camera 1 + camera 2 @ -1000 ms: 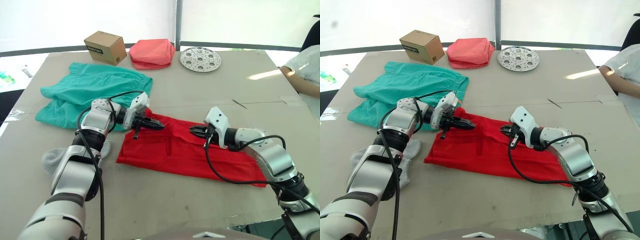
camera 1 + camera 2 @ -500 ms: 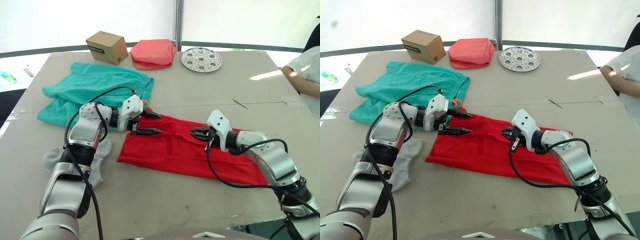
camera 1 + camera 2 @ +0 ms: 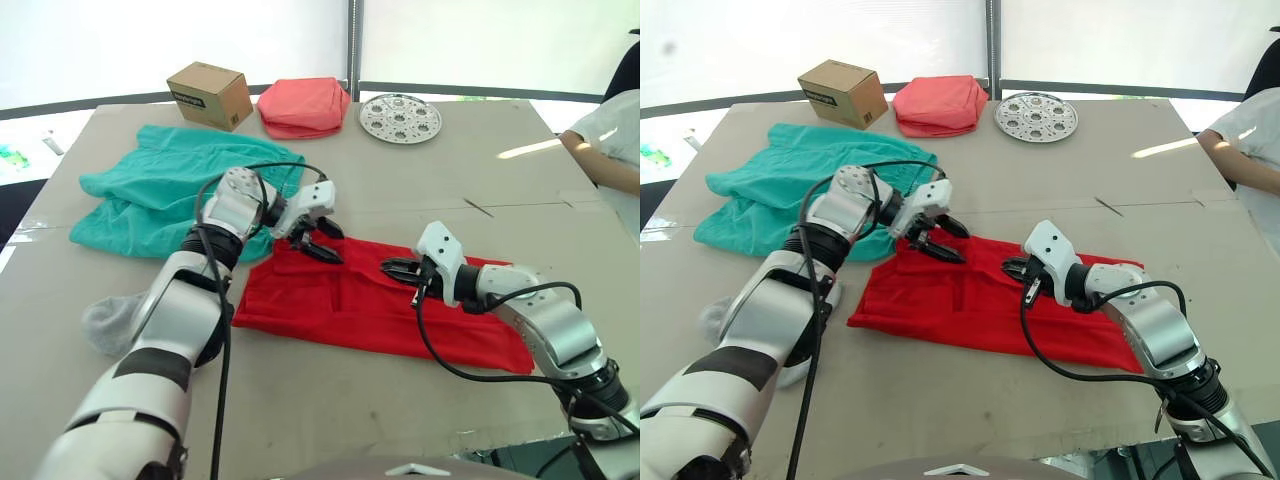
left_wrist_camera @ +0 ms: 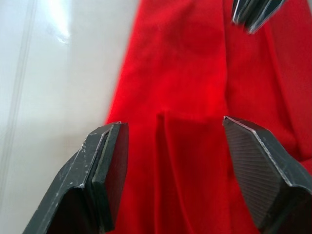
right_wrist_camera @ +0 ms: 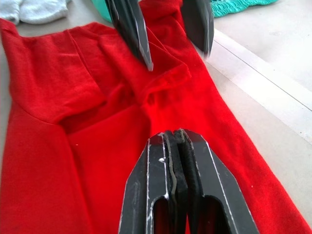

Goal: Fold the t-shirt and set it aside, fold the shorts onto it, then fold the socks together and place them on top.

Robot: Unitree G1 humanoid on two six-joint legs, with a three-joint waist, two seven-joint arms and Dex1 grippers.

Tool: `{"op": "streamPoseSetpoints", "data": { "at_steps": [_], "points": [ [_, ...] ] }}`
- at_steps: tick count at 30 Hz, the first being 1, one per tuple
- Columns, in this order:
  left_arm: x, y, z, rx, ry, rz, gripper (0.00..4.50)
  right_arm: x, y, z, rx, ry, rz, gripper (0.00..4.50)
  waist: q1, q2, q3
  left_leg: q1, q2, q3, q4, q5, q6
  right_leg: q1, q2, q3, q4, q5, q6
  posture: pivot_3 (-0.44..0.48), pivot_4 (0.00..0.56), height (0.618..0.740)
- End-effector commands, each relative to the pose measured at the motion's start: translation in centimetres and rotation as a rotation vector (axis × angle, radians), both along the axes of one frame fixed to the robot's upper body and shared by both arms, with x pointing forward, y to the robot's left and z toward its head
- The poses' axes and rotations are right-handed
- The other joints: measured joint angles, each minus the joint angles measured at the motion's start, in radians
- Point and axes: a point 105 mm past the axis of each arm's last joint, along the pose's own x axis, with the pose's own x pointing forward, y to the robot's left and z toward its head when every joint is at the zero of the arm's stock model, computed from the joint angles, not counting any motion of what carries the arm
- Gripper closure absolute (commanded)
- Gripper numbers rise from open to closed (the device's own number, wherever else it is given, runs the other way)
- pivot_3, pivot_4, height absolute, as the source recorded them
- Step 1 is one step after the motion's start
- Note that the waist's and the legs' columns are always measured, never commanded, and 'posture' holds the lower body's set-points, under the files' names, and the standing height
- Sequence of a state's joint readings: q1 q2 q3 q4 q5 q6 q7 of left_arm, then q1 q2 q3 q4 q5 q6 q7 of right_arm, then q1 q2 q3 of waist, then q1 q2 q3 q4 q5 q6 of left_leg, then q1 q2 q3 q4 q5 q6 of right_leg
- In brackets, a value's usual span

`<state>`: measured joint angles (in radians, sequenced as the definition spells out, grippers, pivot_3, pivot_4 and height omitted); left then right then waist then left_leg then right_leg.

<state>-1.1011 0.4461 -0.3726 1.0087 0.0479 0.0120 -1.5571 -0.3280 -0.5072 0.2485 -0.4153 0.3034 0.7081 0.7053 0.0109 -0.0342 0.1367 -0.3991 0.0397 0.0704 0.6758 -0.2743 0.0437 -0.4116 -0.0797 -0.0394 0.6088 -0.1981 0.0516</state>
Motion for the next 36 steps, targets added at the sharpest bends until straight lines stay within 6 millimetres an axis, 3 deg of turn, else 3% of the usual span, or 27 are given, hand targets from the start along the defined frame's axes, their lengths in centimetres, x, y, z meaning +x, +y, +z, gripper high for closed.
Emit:
{"op": "streamPoseSetpoints", "data": {
  "at_steps": [1,2,7,8,13,17,21,25,28,33,36],
  "points": [
    [0.4,-0.2,0.6,0.060,-0.057,-0.056,1.67,-0.4,-0.3,1.4,0.024,-0.048,-0.018,4.50,0.001,0.000,0.000,0.000,0.000,0.000,0.000,0.000,0.000,0.000,0.000,0.000,0.000,0.000,0.000,0.000,0.150,0.740],
    [0.4,-0.5,0.6,0.051,-0.053,-0.064,1.94,-0.5,-0.4,1.4,0.026,-0.047,-0.029,4.50,0.001,0.000,0.000,0.000,0.000,0.000,0.000,0.000,0.000,0.000,0.000,0.000,0.000,0.000,-0.001,0.000,0.150,0.740],
    [0.5,-0.5,1.8,-0.006,-0.059,-0.082,4.28,-0.9,-0.7,1.1,0.028,-0.040,-0.062,4.50,0.002,0.000,0.000,-0.001,0.000,0.000,0.000,0.000,0.000,0.000,-0.001,0.000,0.000,-0.001,-0.003,0.000,0.150,0.740],
    [0.5,-0.4,2.2,-0.022,-0.072,-0.085,4.46,-0.9,-0.8,1.1,0.029,-0.039,-0.068,4.50,0.001,0.000,0.000,-0.001,0.000,0.000,0.000,0.000,0.000,0.000,-0.001,0.000,0.000,-0.001,-0.003,0.000,0.150,0.740],
    [0.3,0.0,3.6,-0.122,-0.124,-0.083,4.46,-0.9,-1.0,0.9,0.029,-0.034,-0.083,4.50,0.001,0.000,0.000,-0.001,0.000,-0.003,0.000,0.000,0.000,0.000,-0.001,0.000,0.000,-0.001,-0.003,0.000,0.150,0.740],
    [-2.4,0.9,4.8,-0.255,-0.328,-0.146,4.46,-0.8,-1.4,0.6,0.022,-0.025,-0.087,4.50,-0.007,0.001,0.000,0.000,0.001,-0.005,0.000,0.000,0.000,0.000,-0.002,0.001,0.001,-0.001,-0.003,0.000,0.150,0.740],
    [-6.1,1.9,3.1,-0.275,-0.564,-0.114,4.46,-0.8,-1.8,0.5,0.025,-0.015,-0.085,4.50,-0.020,0.001,0.000,0.002,0.002,-0.004,-0.001,0.000,0.000,0.000,-0.002,0.003,0.001,0.001,0.000,0.000,0.150,0.740],
    [-8.2,2.2,0.4,-0.287,-0.740,-0.063,4.46,-0.8,-1.9,0.3,0.021,0.000,-0.080,4.50,0.000,0.002,-0.001,0.003,0.002,-0.004,-0.001,0.000,0.000,0.001,-0.005,0.000,0.000,-0.001,-0.003,0.000,0.150,0.740],
    [-8.6,2.8,-0.9,-0.314,-0.737,0.046,3.38,-1.1,-2.0,0.0,0.013,0.008,-0.079,4.50,0.004,0.003,-0.002,0.004,0.001,-0.002,-0.001,0.000,0.000,0.001,-0.007,0.001,0.001,-0.001,-0.003,0.000,0.150,0.740],
    [-7.6,4.9,1.7,-0.579,-0.374,0.423,0.95,-0.9,-3.1,-0.1,0.005,0.000,-0.155,4.50,0.003,0.003,-0.002,0.002,0.002,-0.004,-0.001,0.000,0.000,0.001,-0.006,-0.001,0.001,-0.001,-0.003,0.000,0.150,0.740],
    [-6.6,5.4,3.2,-0.641,-0.284,0.512,0.95,-0.4,-3.9,-0.3,0.041,0.051,-0.234,4.50,0.002,0.003,-0.002,0.003,0.001,-0.005,-0.001,0.000,0.000,0.001,-0.005,-0.001,0.001,-0.001,-0.002,0.000,0.150,0.740]
  ]
}}
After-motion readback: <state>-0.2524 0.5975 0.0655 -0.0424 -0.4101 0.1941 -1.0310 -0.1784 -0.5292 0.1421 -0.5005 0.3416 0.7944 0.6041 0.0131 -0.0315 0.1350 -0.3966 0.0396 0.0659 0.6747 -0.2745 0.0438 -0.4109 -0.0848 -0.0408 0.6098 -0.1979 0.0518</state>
